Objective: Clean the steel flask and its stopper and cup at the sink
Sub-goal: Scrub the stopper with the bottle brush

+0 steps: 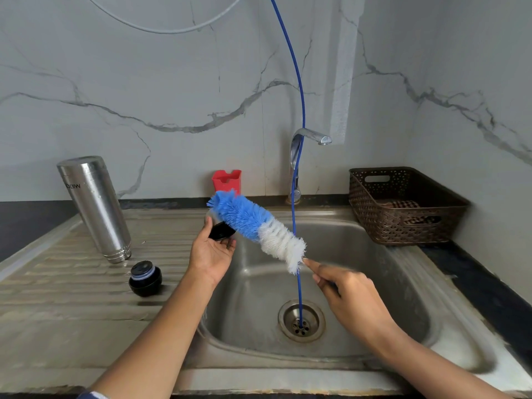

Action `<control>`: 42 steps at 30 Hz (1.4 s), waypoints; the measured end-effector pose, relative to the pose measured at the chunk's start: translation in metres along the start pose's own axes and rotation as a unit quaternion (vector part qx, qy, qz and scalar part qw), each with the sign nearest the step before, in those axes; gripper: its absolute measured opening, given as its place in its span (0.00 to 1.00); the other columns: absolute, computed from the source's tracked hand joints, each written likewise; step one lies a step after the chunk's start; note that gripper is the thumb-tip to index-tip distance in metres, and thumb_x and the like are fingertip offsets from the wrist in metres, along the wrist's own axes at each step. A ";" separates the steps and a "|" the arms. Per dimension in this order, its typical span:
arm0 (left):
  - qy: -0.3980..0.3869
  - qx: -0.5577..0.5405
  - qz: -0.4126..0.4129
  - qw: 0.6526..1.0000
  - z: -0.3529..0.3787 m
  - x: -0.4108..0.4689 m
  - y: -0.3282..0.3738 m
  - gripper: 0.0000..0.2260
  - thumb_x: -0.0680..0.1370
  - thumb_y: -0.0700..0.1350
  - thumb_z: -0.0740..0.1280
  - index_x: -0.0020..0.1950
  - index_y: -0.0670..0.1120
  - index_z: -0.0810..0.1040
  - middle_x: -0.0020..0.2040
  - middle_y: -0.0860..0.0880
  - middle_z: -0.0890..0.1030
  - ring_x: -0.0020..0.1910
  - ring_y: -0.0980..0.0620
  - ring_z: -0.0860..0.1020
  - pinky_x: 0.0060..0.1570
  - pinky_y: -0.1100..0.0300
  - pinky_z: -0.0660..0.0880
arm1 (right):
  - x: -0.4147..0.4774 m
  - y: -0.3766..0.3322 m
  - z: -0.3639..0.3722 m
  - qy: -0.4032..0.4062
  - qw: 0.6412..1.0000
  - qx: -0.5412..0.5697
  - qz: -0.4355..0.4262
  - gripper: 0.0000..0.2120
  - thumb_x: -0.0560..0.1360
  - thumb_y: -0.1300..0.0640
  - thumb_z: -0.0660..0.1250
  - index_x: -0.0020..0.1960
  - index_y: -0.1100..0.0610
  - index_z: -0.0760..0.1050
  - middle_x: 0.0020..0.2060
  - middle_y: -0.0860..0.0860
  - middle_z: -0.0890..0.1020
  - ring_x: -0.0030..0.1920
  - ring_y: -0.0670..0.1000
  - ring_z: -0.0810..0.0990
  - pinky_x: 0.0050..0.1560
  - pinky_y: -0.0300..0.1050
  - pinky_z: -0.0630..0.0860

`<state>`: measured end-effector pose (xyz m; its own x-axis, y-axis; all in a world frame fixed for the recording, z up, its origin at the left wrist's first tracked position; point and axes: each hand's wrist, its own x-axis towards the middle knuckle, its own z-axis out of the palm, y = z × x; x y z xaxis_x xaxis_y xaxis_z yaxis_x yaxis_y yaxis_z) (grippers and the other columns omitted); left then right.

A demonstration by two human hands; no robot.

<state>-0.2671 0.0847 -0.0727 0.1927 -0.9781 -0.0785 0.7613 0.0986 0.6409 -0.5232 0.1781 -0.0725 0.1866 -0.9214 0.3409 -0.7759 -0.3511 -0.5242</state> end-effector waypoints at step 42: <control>0.023 -0.004 -0.021 1.000 0.001 0.003 -0.001 0.16 0.78 0.52 0.65 0.58 0.42 0.75 0.51 0.43 0.79 0.52 0.48 0.77 0.54 0.55 0.75 | 0.002 0.001 -0.003 -0.008 1.000 0.015 0.012 0.16 0.80 0.51 0.61 0.63 0.34 0.72 0.37 0.47 0.82 0.44 0.53 0.78 0.49 0.42 0.74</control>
<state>-0.2675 0.0814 -0.0728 0.1882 -0.9721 -0.1403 0.7737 0.0587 0.6308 -0.5256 0.1760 -0.0705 0.1791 -0.9319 0.3154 -0.7621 -0.3341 -0.5545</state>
